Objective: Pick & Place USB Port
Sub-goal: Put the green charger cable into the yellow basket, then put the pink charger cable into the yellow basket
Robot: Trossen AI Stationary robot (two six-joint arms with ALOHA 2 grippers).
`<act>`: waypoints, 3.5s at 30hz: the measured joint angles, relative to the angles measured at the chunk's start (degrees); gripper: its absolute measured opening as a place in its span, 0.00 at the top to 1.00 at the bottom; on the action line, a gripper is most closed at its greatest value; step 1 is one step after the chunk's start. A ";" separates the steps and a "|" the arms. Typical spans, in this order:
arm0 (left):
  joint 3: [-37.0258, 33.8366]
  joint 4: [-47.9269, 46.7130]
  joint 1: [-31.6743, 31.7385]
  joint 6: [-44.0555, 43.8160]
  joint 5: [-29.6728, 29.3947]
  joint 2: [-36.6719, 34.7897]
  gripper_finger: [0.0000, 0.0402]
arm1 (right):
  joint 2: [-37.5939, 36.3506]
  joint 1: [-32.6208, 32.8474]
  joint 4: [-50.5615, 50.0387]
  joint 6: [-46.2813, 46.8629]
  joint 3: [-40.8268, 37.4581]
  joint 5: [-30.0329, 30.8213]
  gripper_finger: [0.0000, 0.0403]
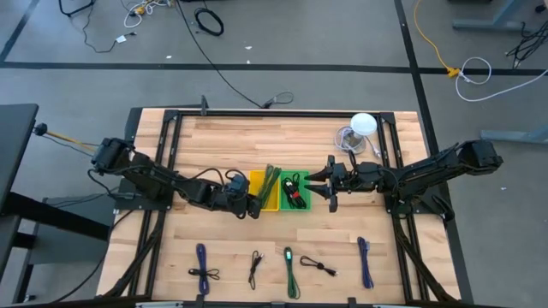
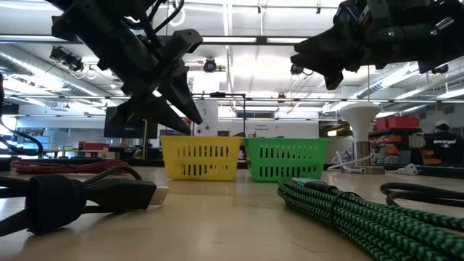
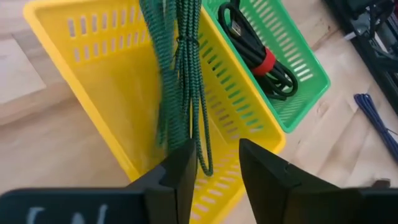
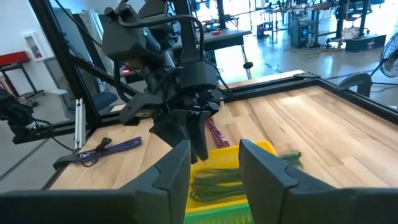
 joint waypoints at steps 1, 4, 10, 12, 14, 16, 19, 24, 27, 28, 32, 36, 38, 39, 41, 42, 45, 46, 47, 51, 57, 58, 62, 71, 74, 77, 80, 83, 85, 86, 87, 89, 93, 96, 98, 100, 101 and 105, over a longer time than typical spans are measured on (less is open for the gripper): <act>0.00 0.02 0.16 0.43 -0.11 0.02 0.67 | 0.00 0.00 -0.06 -0.01 0.00 0.01 0.66; 0.00 0.02 0.42 0.72 -1.22 0.00 0.67 | 0.00 0.00 -0.17 -0.22 0.00 0.02 0.66; 0.00 -0.27 0.59 2.48 3.40 -0.92 0.68 | 0.00 0.00 -0.73 -0.26 0.00 0.02 0.66; -0.02 -1.84 1.03 5.24 8.89 -2.80 0.68 | 0.00 0.00 -1.02 -0.26 0.00 0.04 0.66; 0.04 -4.97 1.76 6.23 14.45 -4.95 0.68 | 0.00 0.00 -1.02 -0.26 0.00 0.03 0.66; 0.01 -10.84 2.62 6.24 18.33 -7.69 0.68 | 0.00 0.00 -1.01 -0.28 0.00 0.04 0.66; 0.04 -21.63 3.87 8.52 21.27 -12.26 0.68 | 0.00 0.00 -1.00 -0.27 0.00 0.04 0.66; 0.02 -38.12 5.56 23.13 24.07 -16.43 0.68 | 0.00 0.00 -0.83 -0.26 0.00 0.07 0.66; 0.02 -45.72 6.07 30.88 22.08 -16.52 0.68 | 0.00 0.00 -0.64 0.82 -0.02 0.07 0.66; 0.02 -48.21 6.33 31.59 21.23 -16.46 0.68 | 0.00 0.00 -0.65 0.88 -0.02 0.06 0.66; -0.04 -54.34 8.25 34.98 20.74 -15.32 0.68 | 0.00 0.00 -0.51 1.50 -0.02 0.07 0.66; -0.08 -54.51 9.84 39.55 20.73 -15.19 0.68 | 0.00 0.00 -0.16 1.93 -0.02 0.18 0.66; -0.09 -54.35 10.86 40.96 20.53 -15.19 0.68 | 0.00 0.00 0.16 2.10 -0.02 0.24 0.66; -0.09 -54.23 11.32 41.74 20.48 -15.19 0.68 | 0.00 0.00 0.27 2.12 -0.02 0.26 0.66; -0.09 -54.55 12.14 42.81 20.36 -15.19 0.68 | 0.00 0.00 0.35 2.32 -0.02 0.24 0.66; -0.09 -54.66 12.62 43.40 20.36 -15.17 0.68 | 0.00 0.00 0.33 2.31 -0.02 0.24 0.66; -0.10 -54.13 13.61 44.46 20.44 -13.49 0.68 | 0.00 0.00 0.33 2.32 -0.02 0.22 0.66; -0.11 -54.27 13.86 44.90 20.45 -13.09 0.68 | 0.00 0.00 0.35 2.32 -0.02 0.22 0.66; -0.11 -53.94 14.11 45.21 20.53 -12.64 0.68 | 0.00 0.00 0.35 2.32 -0.02 0.22 0.66; -0.11 -51.14 14.89 46.50 21.21 -9.99 0.68 | 0.00 0.00 0.46 2.32 -0.02 0.10 0.66; -0.11 -47.78 15.35 48.34 22.47 -5.98 0.68 | 0.00 0.01 0.36 2.32 -0.02 -0.02 0.66; -0.11 -47.69 15.41 48.51 22.36 -5.27 0.68 | 0.00 0.00 0.37 2.30 -0.02 -0.02 0.66; -0.11 -46.98 16.00 48.82 22.21 -2.76 0.68 | 0.00 0.02 0.30 2.29 -0.02 -0.03 0.66; -0.13 -43.79 17.31 50.98 22.14 -0.40 0.69 | 0.00 0.02 0.33 2.32 -0.02 -0.09 0.66; -0.11 -42.64 17.87 51.21 22.92 -0.17 0.74 | 0.00 0.02 0.31 2.31 -0.02 -0.07 0.66; -0.11 -42.55 18.19 51.19 24.63 -0.17 0.88 | 0.00 0.02 0.31 2.31 -0.02 -0.04 0.66; -0.07 -42.40 18.21 49.75 25.95 -0.22 0.95 | 0.00 0.02 0.22 2.29 -0.02 0.00 0.66; -0.03 -42.20 18.19 46.72 26.28 -0.23 0.95 | 0.00 0.02 0.22 2.29 -0.02 0.02 0.66; 0.25 -42.38 18.19 44.93 26.70 -0.31 0.95 | 0.00 0.02 0.20 2.29 -0.02 0.02 0.66; 0.63 -42.47 18.17 44.24 27.15 -0.31 0.95 | -0.02 0.02 0.20 2.29 -0.02 0.02 0.66; 1.16 -42.46 18.17 43.68 27.70 -0.35 0.95 | 0.00 0.02 0.21 2.29 -0.02 0.02 0.66; 2.60 -42.76 18.15 43.64 27.88 -1.01 0.95 | 0.00 0.02 0.18 2.29 -0.02 0.02 0.66; 7.11 -44.72 18.17 42.64 27.59 -1.49 0.95 | 0.00 0.02 -0.12 2.29 -0.02 0.02 0.66; 11.41 -45.39 18.17 42.06 26.69 -2.59 0.95 | 0.00 0.02 -0.13 2.29 -0.02 0.02 0.66; 14.25 -46.17 18.15 41.32 26.21 -3.60 0.95 | 0.00 0.00 -0.29 2.29 -0.02 0.03 0.66; 16.88 -45.12 17.91 40.26 24.58 -4.92 0.95 | 0.00 0.02 -0.56 2.29 -0.02 0.04 0.66; 17.90 -43.70 17.72 40.12 24.28 -5.63 0.95 | 0.00 0.01 -0.60 2.29 -0.02 0.04 0.66; 18.69 -30.76 16.84 39.01 25.42 -7.87 0.95 | 0.00 0.00 -0.66 2.29 -0.02 0.04 0.66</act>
